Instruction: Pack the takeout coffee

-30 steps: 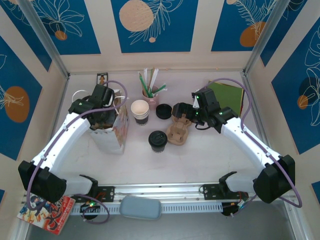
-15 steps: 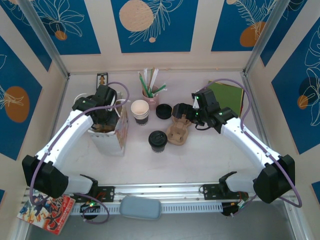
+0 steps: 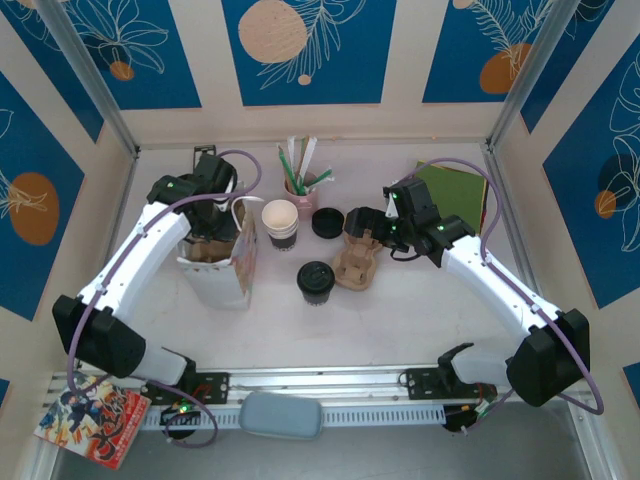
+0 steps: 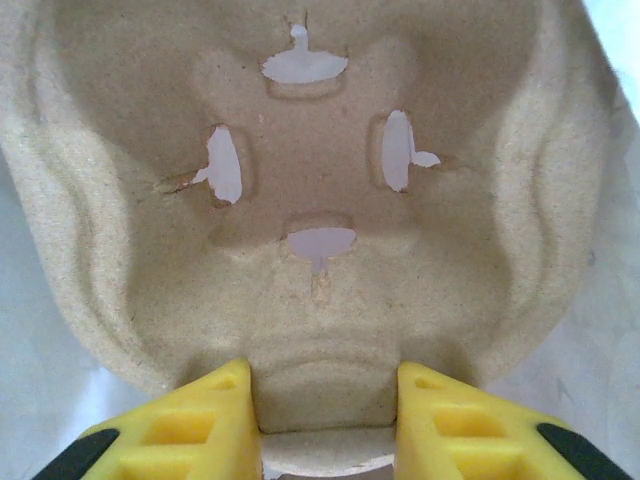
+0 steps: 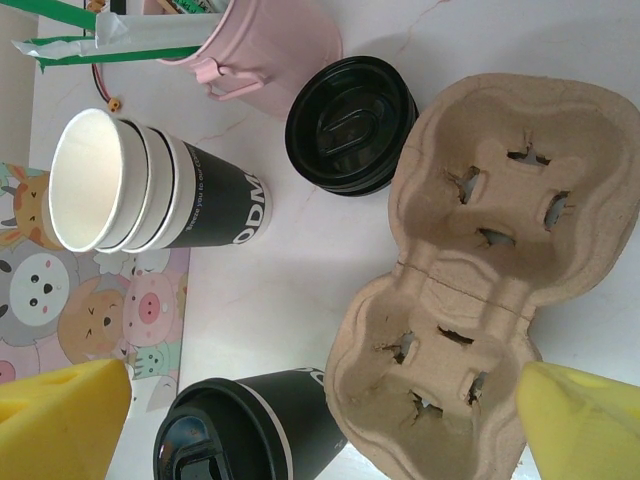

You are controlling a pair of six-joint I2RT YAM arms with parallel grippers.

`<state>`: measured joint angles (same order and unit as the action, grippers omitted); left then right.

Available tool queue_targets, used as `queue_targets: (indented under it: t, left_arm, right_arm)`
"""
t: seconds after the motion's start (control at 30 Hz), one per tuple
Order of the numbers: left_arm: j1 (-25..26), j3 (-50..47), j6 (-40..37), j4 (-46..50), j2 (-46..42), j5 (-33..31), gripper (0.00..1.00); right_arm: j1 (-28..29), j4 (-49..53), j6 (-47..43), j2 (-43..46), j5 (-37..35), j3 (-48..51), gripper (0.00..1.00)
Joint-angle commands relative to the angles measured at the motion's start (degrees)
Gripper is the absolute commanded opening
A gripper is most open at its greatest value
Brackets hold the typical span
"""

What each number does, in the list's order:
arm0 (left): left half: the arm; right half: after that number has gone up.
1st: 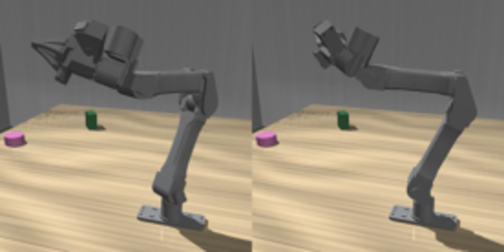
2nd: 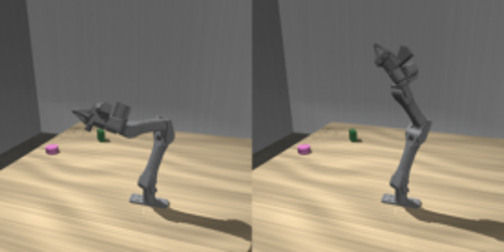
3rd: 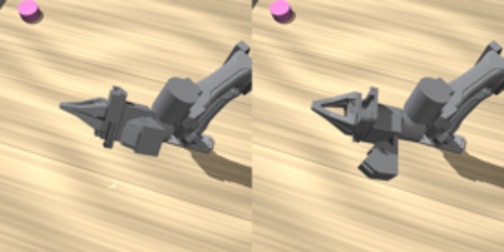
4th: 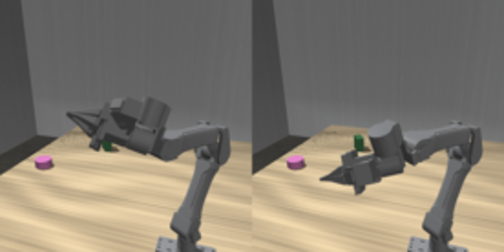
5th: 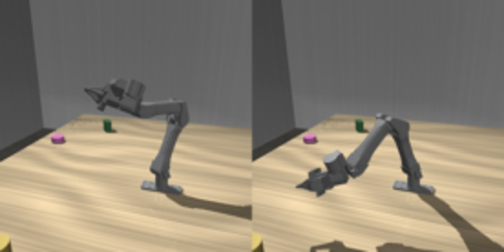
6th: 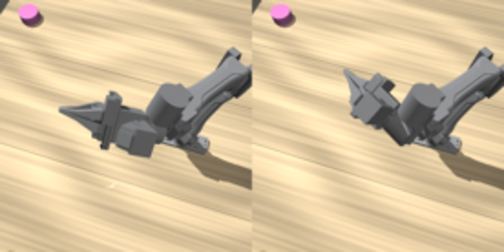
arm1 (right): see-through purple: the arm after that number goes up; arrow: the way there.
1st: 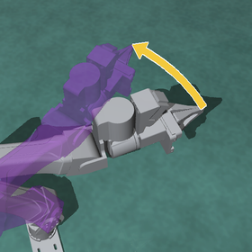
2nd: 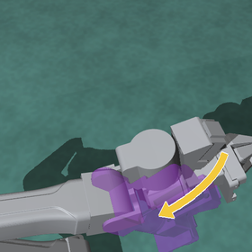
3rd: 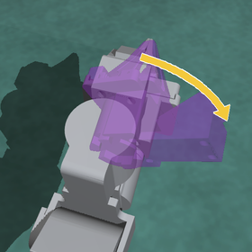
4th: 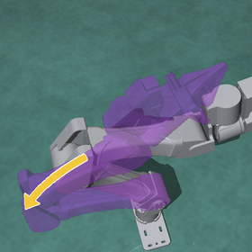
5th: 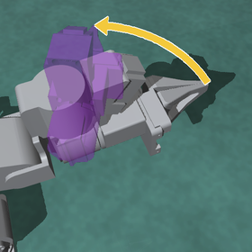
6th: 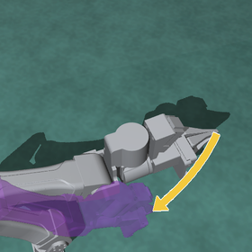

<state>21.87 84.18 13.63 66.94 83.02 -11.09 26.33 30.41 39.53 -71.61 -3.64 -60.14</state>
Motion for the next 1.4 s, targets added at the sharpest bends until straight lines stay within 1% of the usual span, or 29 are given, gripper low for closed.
queue_targets:
  t: [0.0, 0.2, 0.57, 1.37]
  left_arm:
    - [-0.7, 1.9, -0.3, 3.7, 1.4, 1.4, 0.31]
    - [-0.6, 4.0, -0.1, 6.0, 3.9, 2.4, 0.31]
    - [-0.7, 5.0, -0.2, 7.2, 4.4, 3.0, 0.31]
    - [-0.9, 5.1, -0.5, 8.4, 4.0, 3.2, 0.31]
  right_arm:
    - [0.0, -0.3, -0.1, -0.9, 1.1, -0.1, 0.99]
    - [-0.1, 0.9, -1.2, -2.0, 1.2, -2.1, 0.99]
    - [0.0, 1.9, -1.8, -3.5, 1.2, -4.2, 0.99]
    - [0.7, 1.3, -0.4, -2.2, 0.7, -2.4, 0.99]
